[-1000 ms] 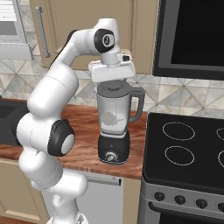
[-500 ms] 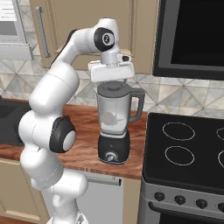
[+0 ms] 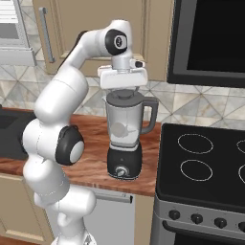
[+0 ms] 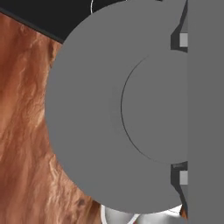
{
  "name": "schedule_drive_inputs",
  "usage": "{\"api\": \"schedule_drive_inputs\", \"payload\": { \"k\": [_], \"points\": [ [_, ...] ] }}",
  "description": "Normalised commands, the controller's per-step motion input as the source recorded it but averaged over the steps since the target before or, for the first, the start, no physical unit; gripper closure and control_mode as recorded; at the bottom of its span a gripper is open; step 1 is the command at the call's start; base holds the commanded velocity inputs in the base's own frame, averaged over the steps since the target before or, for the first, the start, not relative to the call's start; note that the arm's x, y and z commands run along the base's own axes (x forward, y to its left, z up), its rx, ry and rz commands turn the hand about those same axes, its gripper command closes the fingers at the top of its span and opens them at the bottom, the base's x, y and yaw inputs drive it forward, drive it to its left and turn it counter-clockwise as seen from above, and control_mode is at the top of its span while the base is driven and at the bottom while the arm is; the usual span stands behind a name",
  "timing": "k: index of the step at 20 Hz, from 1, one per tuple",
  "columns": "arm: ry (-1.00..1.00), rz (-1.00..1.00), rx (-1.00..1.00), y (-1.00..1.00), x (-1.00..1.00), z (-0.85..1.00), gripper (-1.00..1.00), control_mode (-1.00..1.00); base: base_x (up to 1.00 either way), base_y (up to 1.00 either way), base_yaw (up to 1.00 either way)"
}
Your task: Open the blender lid, put the peach in the blender, close the lid, and start the blender.
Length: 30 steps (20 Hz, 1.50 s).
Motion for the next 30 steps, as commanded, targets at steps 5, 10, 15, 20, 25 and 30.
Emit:
{"api": "schedule_drive_inputs", "payload": {
  "k": [5, 10, 15, 20, 25, 30],
  "points": [
    [-0.12, 0.00, 0.01, 0.00, -0.23, 0.04, -1.00, -1.00, 0.00, 0.00, 0.00],
    [-0.20, 0.00, 0.00, 0.00, -0.26, 0.28, -1.00, -1.00, 0.00, 0.00, 0.00],
    [-0.26, 0.00, 0.00, 0.00, -0.28, 0.27, -1.00, -1.00, 0.00, 0.00, 0.00],
    [-0.25, 0.00, 0.00, 0.03, -0.63, 0.06, -1.00, -1.00, 0.00, 0.00, 0.00],
    [-0.23, 0.00, 0.01, 0.09, -0.99, -0.35, -1.00, -1.00, 0.00, 0.00, 0.00],
    [-0.37, 0.04, 0.11, 0.00, -1.00, -0.88, -1.00, -1.00, 0.00, 0.00, 0.00]
  ]
}}
